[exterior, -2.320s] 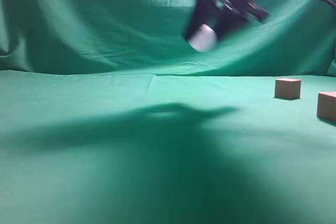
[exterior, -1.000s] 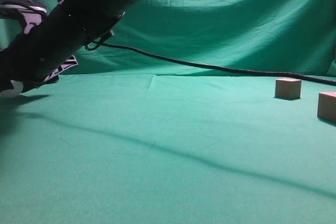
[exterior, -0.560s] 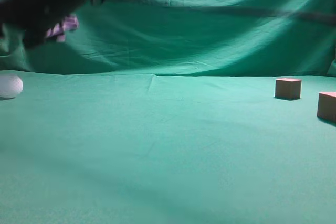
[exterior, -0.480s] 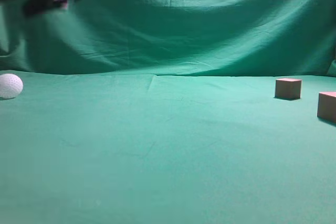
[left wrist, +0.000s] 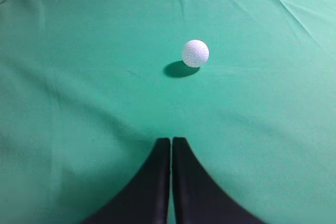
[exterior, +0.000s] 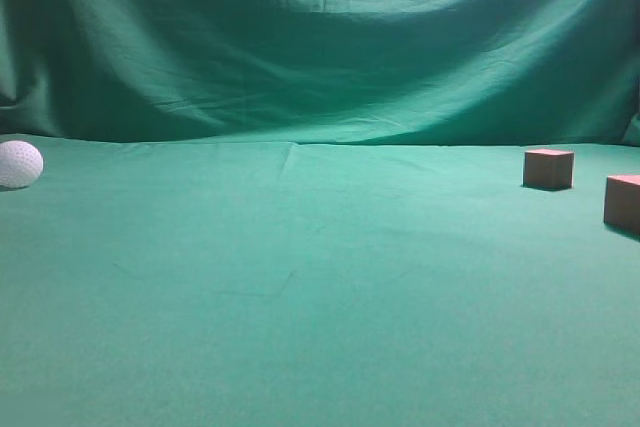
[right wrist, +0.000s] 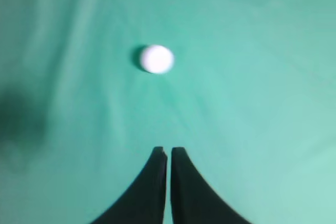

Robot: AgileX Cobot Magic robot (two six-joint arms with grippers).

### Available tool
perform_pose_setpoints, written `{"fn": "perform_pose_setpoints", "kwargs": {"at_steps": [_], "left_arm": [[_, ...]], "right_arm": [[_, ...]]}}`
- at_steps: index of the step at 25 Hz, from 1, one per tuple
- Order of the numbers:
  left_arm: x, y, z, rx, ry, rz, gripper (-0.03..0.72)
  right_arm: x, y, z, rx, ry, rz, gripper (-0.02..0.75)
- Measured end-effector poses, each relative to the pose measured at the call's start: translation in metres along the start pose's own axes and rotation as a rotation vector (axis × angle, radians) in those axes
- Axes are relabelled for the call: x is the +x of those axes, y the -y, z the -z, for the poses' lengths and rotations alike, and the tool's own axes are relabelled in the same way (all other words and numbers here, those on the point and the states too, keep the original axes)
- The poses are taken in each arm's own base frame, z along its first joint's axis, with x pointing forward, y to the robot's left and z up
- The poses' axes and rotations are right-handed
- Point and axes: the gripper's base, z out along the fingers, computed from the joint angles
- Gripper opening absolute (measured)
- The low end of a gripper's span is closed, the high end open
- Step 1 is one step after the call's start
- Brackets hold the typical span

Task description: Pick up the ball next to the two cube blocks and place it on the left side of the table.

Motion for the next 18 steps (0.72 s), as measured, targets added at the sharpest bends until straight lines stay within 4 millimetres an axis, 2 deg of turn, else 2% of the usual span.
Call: {"fn": "perform_pose_setpoints", "kwargs": {"at_steps": [5, 9, 12, 16, 18], "left_arm": [[0.000, 0.000, 0.000, 0.000, 0.000, 0.000, 0.000], [0.000, 0.000, 0.000, 0.000, 0.000, 0.000, 0.000], [0.000, 0.000, 0.000, 0.000, 0.000, 0.000, 0.000], [0.000, 0.000, 0.000, 0.000, 0.000, 0.000, 0.000], [0.000, 0.000, 0.000, 0.000, 0.000, 0.000, 0.000]], "right_arm": [[-0.001, 0.000, 0.080, 0.168, 0.100, -0.113, 0.000], [0.016, -0.012, 0.142, 0.209, 0.162, -0.133, 0.000], [0.040, -0.025, 0.168, 0.214, 0.149, -0.141, 0.000], [0.082, -0.041, 0.174, 0.185, 0.085, -0.165, 0.000], [0.103, -0.048, 0.170, 0.167, 0.100, -0.184, 0.000]]}}
